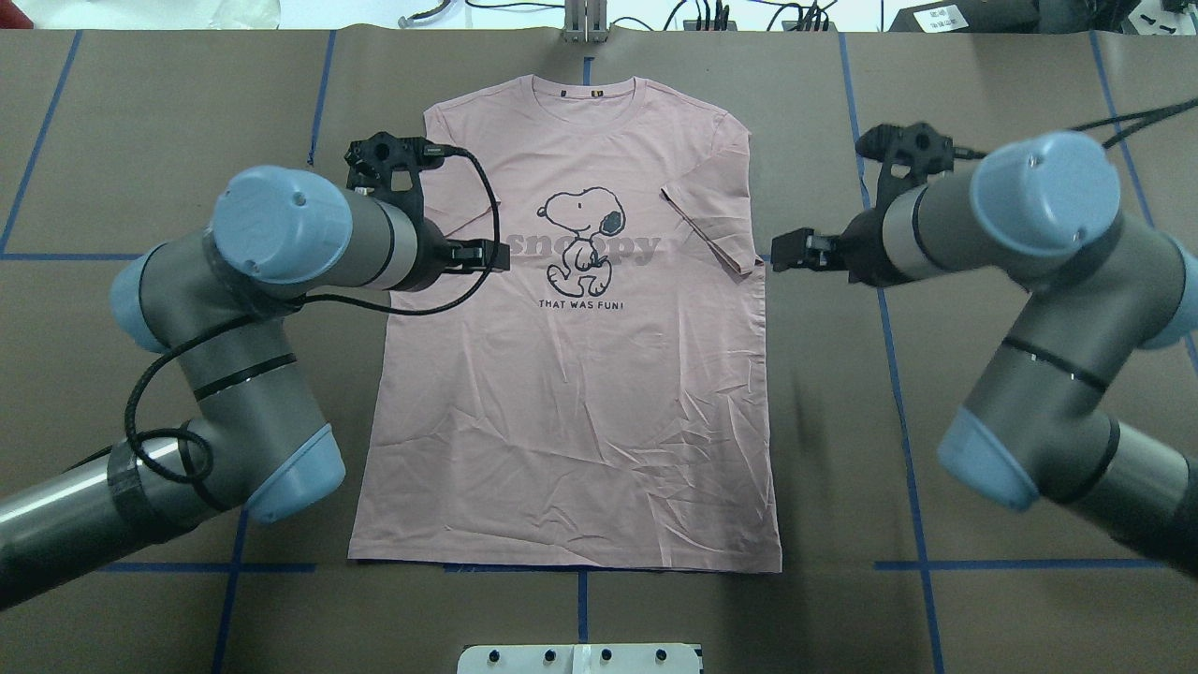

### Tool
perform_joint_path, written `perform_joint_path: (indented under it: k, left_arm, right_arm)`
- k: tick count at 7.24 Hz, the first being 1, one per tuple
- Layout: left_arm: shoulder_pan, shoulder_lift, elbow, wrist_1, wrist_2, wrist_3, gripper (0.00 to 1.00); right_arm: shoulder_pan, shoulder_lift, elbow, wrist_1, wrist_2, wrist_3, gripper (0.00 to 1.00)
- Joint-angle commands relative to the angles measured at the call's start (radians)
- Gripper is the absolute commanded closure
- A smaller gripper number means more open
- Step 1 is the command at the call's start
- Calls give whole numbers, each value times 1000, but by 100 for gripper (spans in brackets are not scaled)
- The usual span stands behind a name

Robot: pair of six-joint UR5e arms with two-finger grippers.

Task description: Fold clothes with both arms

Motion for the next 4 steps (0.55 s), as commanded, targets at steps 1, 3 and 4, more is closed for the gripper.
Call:
perform_joint_path:
  k: [1,3,4]
  left_arm:
    - [126,134,-165,-4,60,-96,0]
    - [287,256,-267,-4,174,-225,0]
    - [358,320,-290,-4,206,-317,5]
  right_arm:
    - [-330,-164,182,-2,-307,265,0]
    - [-522,-176,209,-74,-423,467,14]
    - [-594,-176,243,-143,-501,508,15]
